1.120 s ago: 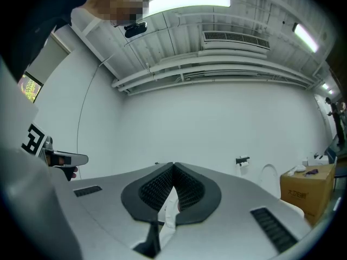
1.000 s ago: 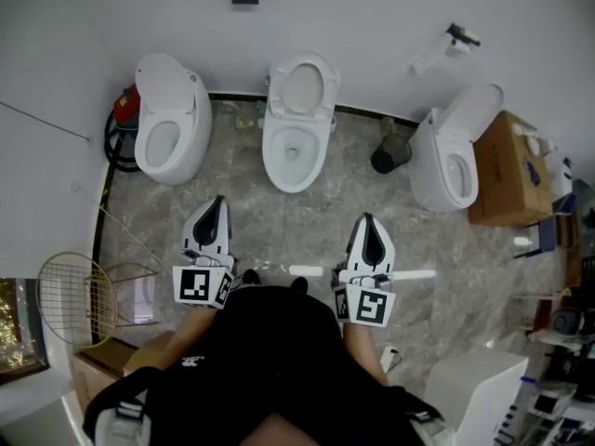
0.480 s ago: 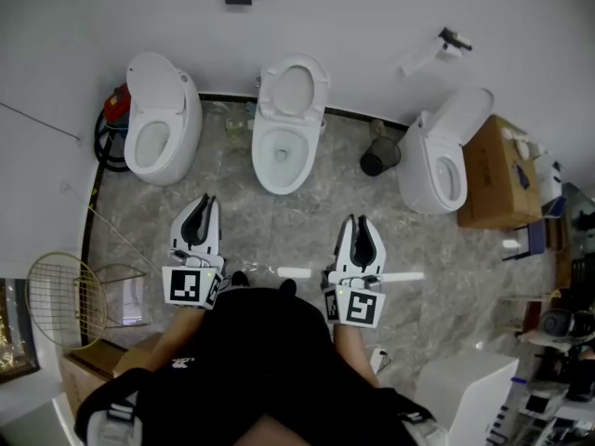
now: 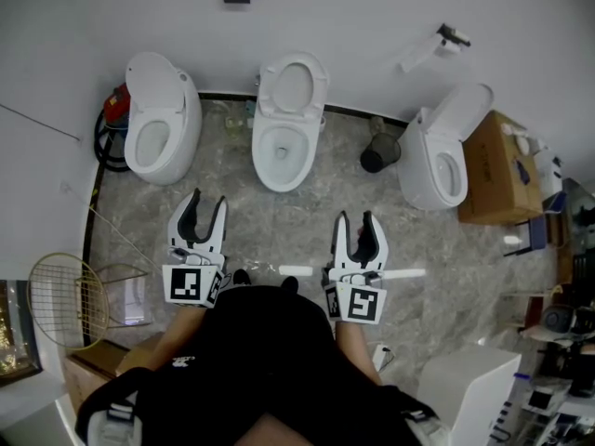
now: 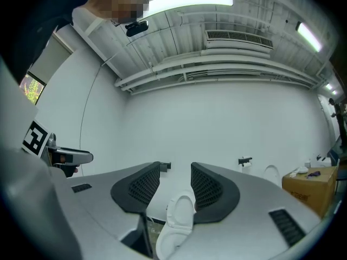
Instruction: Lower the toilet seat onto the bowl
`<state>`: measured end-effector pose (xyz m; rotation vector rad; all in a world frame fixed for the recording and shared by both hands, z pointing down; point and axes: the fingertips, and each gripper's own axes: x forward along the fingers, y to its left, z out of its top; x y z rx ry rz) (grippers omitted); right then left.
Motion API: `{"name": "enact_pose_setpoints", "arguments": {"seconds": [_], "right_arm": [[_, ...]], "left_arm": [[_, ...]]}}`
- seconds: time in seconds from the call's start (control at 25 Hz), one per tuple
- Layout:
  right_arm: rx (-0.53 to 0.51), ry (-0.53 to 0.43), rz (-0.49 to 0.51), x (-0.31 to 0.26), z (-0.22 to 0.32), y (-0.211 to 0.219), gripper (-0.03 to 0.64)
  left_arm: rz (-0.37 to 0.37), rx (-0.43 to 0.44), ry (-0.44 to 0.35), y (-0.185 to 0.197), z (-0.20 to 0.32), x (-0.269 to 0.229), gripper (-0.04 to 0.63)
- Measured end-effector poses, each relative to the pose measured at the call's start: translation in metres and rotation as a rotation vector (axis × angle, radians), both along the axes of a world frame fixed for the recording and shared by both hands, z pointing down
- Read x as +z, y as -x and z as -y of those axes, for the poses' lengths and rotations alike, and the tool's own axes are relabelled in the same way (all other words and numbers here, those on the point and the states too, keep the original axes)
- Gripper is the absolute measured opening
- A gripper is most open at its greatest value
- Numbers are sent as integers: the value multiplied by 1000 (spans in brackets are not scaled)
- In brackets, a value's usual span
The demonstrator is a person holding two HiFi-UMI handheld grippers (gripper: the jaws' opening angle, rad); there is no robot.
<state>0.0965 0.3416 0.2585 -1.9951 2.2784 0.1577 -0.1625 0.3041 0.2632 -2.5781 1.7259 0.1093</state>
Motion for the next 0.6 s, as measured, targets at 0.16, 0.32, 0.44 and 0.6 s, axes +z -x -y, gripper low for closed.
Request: {"name": "enact_pose_setpoints", "arguments": {"seconds": [0.16,0.32,0.44,0.6], "right_arm": [[5,0,3,0,0,-2,212],[0,-6,13,0,-1,-2,270],[-5,-2,9,0,-1,0,301],[-20,14,-6,4,3,4,345]], "left_arm": [[11,4,1,-1,-1,1,203],[9,21,1,-5,-1,0,273],[5,28,-2,-5,-1,-2,313],[-12,30,8,-4,3,1,400]]}}
